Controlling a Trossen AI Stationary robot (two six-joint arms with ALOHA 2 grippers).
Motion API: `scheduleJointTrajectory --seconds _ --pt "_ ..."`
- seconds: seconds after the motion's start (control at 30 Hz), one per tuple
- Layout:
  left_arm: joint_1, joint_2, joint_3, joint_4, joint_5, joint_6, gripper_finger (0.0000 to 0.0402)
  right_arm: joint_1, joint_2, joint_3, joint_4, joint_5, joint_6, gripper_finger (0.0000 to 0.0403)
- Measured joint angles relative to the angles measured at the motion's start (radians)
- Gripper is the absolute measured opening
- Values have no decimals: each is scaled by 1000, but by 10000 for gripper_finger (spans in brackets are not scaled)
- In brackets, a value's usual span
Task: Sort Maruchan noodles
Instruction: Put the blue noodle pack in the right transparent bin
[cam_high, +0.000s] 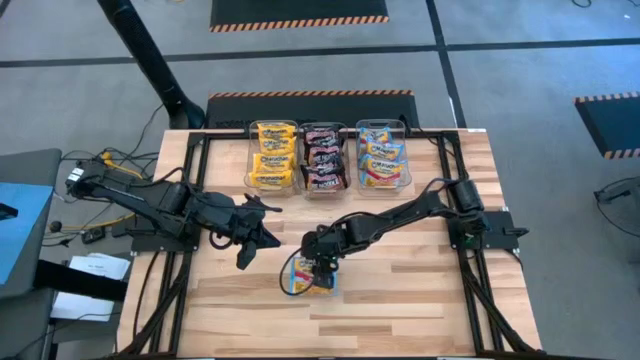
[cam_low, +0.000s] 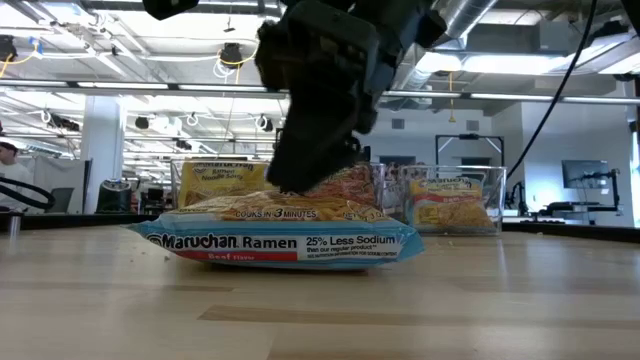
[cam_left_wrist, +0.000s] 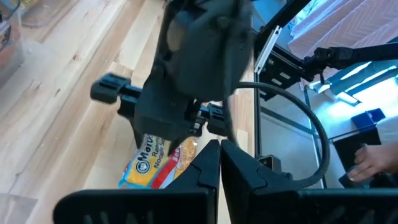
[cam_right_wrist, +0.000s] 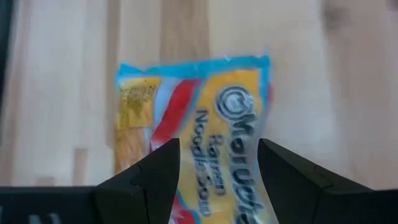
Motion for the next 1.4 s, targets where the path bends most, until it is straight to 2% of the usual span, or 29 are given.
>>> scheduleJointTrajectory --seconds 0.13,0.4,0.5,0.73,0.8,1.07,1.4 --pt "0 0 0 -14 0 0 0 -4 35 -4 -15 -57 8 240" --pt "0 0 0 -23 -1 1 0 -3 63 0 -57 -76 69 228" --pt "0 0 0 -27 -6 0 0 -3 62 0 -58 -77 71 188" --pt "0 0 0 -42 -9 3 0 -3 54 -1 -67 -141 84 35" --pt "0 0 0 -41 -10 19 0 -4 50 -1 -67 -154 85 14" --pt "1 0 0 -43 -10 26 0 -2 -13 -5 -163 -138 88 5" --pt "14 0 0 -38 -9 68 0 -3 -231 -5 -414 118 87 4"
